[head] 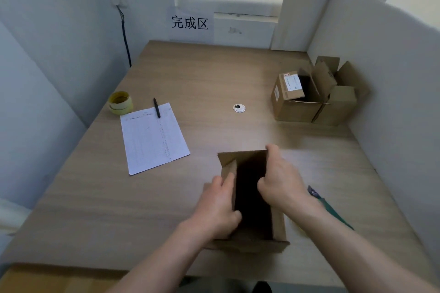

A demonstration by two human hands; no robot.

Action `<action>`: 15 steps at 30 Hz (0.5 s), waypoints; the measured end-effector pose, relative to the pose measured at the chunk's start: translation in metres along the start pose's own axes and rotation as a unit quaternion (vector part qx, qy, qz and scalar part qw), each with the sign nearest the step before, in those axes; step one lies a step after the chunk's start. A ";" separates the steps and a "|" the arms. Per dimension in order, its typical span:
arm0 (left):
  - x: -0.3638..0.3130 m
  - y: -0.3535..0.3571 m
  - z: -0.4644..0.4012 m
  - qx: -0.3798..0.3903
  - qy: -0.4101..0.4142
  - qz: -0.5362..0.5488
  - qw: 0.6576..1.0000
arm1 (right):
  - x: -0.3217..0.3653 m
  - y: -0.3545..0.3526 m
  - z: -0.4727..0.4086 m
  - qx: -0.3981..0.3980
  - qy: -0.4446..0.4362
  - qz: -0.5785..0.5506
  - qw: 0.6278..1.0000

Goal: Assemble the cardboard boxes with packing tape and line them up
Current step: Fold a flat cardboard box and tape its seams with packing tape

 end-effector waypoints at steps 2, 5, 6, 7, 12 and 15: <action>-0.001 0.014 -0.001 0.061 0.027 -0.011 0.998 | -0.023 0.012 0.005 -0.006 0.026 -0.031 0.999; 0.004 0.019 0.003 0.116 0.077 -0.028 0.990 | -0.053 0.016 0.007 -0.027 0.010 -0.054 0.998; 0.007 0.018 0.004 0.137 0.088 -0.018 0.987 | -0.059 0.017 0.006 -0.021 0.003 -0.064 0.998; 0.010 0.017 0.005 0.163 0.097 -0.004 0.982 | -0.064 0.017 0.006 -0.005 -0.002 -0.074 0.997; 0.015 0.016 0.009 0.192 0.141 -0.010 0.971 | -0.081 0.026 0.008 0.026 -0.018 -0.062 0.998; 0.013 0.018 0.006 0.115 0.129 0.011 0.985 | -0.087 0.031 0.007 0.017 -0.021 -0.055 0.998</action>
Point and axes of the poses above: each hand's wrist, its own z-axis away from the middle knuckle, its own y-axis out of the palm, x = y × z, the point moved 2 cm from there along -z, towards the middle knuckle, and after that the axes turned 6 degrees about y, right-handed, at the moved point
